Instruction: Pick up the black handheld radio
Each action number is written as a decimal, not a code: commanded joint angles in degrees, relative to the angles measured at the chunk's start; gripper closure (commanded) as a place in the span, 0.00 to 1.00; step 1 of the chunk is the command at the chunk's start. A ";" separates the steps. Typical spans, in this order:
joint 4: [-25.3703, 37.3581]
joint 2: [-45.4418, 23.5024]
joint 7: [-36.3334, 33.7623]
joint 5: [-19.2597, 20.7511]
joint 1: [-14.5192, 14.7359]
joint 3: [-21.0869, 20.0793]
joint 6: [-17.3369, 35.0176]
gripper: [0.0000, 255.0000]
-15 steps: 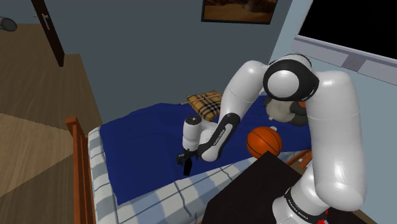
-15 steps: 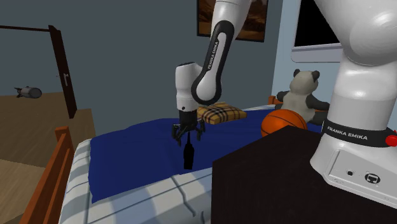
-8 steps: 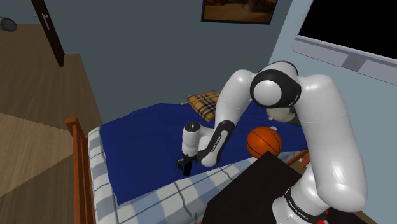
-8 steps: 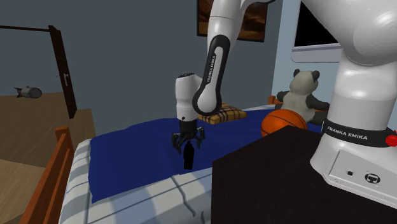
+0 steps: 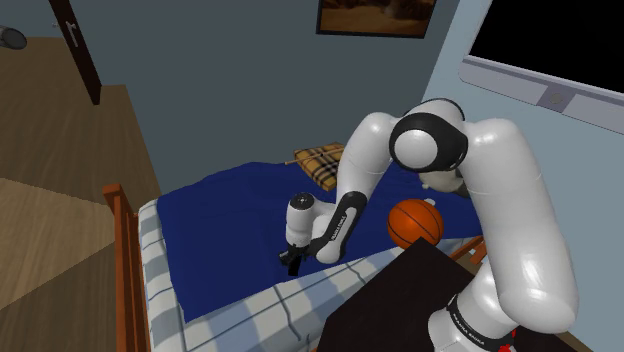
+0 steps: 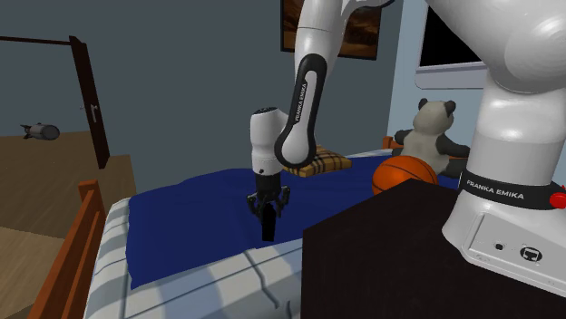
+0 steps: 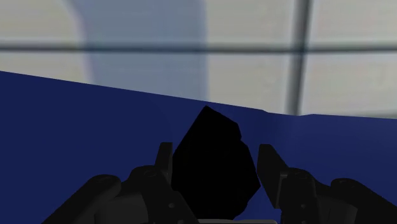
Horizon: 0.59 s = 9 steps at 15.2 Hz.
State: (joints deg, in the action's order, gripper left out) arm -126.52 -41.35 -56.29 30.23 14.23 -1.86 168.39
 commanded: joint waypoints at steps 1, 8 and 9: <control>-0.02 -0.08 0.01 0.00 -0.02 0.03 0.00 1.00; -1.60 3.29 0.91 -0.73 -1.21 -1.44 -1.97 1.00; -2.00 4.13 1.17 -0.94 -1.54 -1.82 -2.46 1.00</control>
State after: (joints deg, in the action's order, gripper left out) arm -128.25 -37.92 -55.37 29.49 12.98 -3.33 166.40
